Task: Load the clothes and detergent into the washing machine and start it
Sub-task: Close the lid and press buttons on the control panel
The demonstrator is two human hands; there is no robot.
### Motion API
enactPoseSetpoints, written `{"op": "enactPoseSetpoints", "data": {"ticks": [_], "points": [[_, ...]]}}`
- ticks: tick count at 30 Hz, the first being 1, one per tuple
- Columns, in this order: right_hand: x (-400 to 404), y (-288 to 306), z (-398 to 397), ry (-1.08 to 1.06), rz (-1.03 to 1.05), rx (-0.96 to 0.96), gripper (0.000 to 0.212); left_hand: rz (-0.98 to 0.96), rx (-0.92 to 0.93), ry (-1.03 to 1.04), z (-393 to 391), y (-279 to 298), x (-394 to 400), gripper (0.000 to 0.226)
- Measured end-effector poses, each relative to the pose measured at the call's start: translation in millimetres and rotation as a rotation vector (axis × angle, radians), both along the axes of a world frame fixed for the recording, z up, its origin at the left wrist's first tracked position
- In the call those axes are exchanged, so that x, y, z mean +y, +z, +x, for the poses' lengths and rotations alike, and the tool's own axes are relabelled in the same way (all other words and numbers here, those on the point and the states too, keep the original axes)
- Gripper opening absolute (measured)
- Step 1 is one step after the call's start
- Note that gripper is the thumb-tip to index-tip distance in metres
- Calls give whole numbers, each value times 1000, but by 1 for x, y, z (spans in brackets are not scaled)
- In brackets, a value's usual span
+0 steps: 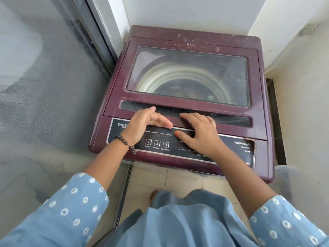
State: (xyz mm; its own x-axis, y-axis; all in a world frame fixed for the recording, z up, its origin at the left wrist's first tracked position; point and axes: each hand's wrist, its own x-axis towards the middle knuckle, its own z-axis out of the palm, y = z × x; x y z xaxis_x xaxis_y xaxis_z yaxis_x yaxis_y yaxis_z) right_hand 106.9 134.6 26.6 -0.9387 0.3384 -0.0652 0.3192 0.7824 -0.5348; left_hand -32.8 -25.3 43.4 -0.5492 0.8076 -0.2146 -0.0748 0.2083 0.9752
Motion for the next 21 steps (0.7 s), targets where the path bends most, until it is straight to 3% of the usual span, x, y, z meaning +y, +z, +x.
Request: {"op": "enactPoseSetpoints", "data": {"ticks": [6,11,21], "points": [[-39,2,-25,34,-15,-23,89,66,65,-97,-8,-13,-17,56],[-50,0,-32,16,-5,-73,101,117,-20,-104,-9,-18,-22,55],[-58,-2,-40,-23,95,-144,104,155,-91,-153,-17,-27,-21,51]]}}
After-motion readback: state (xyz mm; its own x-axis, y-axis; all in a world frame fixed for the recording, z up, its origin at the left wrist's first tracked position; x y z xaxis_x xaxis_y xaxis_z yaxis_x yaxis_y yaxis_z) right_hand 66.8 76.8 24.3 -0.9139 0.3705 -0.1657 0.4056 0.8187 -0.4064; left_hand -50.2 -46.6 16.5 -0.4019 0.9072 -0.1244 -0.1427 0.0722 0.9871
